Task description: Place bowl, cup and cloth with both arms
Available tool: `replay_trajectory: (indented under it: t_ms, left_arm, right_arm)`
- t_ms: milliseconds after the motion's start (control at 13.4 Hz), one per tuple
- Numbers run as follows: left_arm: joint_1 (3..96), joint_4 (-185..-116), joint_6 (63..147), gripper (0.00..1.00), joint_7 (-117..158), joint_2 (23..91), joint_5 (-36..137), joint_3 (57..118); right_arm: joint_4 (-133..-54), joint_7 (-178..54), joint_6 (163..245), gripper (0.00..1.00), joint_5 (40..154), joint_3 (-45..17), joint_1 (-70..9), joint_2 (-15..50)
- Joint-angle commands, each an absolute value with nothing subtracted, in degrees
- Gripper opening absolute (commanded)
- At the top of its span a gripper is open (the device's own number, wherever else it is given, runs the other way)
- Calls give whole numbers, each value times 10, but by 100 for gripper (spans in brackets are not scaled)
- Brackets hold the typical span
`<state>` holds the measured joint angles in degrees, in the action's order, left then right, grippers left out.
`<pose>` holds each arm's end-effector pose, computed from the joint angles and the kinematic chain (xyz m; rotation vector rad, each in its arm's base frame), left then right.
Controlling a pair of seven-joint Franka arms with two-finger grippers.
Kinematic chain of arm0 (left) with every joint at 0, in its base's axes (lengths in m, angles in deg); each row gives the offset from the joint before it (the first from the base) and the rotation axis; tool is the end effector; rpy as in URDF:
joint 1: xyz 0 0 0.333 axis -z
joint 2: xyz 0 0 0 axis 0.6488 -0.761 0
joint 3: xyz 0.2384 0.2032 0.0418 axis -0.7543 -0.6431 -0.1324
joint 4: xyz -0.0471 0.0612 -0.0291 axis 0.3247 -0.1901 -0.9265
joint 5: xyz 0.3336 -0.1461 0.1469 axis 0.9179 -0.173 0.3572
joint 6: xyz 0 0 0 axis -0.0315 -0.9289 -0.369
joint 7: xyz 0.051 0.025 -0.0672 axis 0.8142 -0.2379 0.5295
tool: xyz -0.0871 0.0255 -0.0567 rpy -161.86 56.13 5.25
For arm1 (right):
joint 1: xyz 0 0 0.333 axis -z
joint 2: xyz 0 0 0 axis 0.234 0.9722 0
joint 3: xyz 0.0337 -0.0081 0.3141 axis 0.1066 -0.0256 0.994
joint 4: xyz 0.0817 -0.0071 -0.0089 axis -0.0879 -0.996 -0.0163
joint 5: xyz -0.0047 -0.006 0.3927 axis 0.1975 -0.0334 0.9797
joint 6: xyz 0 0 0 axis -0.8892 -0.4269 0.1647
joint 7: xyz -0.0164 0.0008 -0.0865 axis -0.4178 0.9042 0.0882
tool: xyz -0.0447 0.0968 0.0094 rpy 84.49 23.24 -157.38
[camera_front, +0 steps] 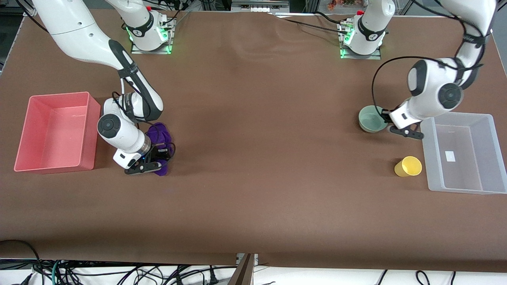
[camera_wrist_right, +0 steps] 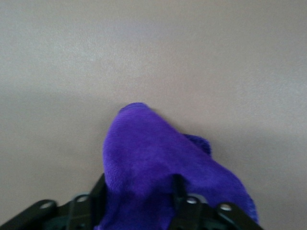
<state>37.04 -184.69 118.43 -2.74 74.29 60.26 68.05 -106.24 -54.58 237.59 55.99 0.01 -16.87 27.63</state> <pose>0.4929 0.0396 0.2619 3.0841 -0.3446 -0.3015 0.6130 0.1273 0.1823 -3.0724 -0.2972 -0.1010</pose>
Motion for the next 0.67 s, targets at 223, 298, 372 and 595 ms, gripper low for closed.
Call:
replay_trajectory:
  t_ms: [223,298,372,595]
  left_arm:
    - [300,-1655,1031,0,-204,762,652,675]
    - [293,-1621,1034,0,-244,736,669,660]
    - [284,-1581,1034,0,-276,712,682,646]
    - [248,-1529,1066,0,-345,647,682,630]
  right_arm:
    - [-1012,-559,2258,0,562,2,-165,235]
    - [-990,-570,2208,0,561,0,-162,221]
    - [-966,-591,2149,0,560,-2,-159,207]
    - [-884,-684,1955,0,559,-24,-136,167]
